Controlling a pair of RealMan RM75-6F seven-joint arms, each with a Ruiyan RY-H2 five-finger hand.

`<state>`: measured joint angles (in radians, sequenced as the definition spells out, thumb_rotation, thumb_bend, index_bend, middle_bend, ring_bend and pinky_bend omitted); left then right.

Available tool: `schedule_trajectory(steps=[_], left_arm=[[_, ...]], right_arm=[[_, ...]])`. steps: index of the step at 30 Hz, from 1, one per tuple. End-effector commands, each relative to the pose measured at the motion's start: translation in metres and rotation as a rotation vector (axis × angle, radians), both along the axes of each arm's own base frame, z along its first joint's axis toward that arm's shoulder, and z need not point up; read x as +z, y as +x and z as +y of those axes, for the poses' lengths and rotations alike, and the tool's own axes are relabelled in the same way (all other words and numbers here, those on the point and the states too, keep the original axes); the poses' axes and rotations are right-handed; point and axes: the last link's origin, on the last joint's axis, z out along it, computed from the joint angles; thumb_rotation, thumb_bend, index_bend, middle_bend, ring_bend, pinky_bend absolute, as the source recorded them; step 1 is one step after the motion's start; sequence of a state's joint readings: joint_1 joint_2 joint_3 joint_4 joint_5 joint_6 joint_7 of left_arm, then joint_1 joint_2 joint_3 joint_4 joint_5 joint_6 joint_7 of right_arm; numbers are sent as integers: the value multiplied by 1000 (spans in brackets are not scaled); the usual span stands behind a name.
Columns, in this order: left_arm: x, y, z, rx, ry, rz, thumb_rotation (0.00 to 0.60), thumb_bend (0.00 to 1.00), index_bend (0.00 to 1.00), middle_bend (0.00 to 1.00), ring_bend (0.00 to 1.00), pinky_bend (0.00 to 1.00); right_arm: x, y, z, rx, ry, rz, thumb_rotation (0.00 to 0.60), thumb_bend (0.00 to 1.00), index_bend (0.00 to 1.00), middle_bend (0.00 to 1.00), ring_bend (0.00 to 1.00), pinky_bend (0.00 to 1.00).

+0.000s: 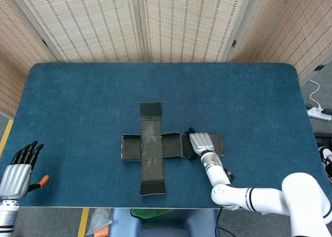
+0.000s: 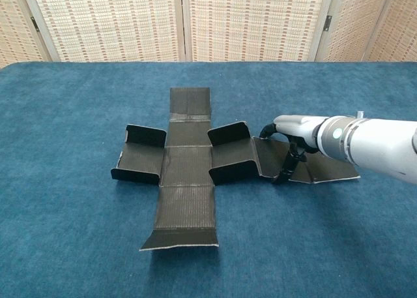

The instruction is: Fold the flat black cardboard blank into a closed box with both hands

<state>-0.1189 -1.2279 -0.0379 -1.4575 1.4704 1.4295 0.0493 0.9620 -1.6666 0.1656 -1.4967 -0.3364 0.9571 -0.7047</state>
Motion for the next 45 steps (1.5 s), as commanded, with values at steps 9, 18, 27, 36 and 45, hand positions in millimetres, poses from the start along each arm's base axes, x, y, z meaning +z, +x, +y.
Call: schedule_trajectory(steps=[9,18,27,36,45], left_arm=[[-23,27,64,-138,-19,-66,600,221,110,71,263,339],[-73,67,135,-211,-94,12,600,234,254,248,620,636],[-121,92,162,-179,-217,116,600,185,0,22,570,641],[-148,94,166,-124,-225,86,600,183,0,0,528,614],[-163,106,160,-113,-298,-68,600,179,0,0,528,624]], right_arm=[[9,6,6,24,-36,-101,600,228,402,292,764,1000],[6,9,6,72,-58,-120,600,228,402,369,771,1000],[-1,14,9,192,-99,-44,600,228,402,386,772,1000],[-6,18,13,262,-121,8,600,227,402,387,772,1000],[-10,22,15,287,-125,14,600,228,402,388,772,1000]])
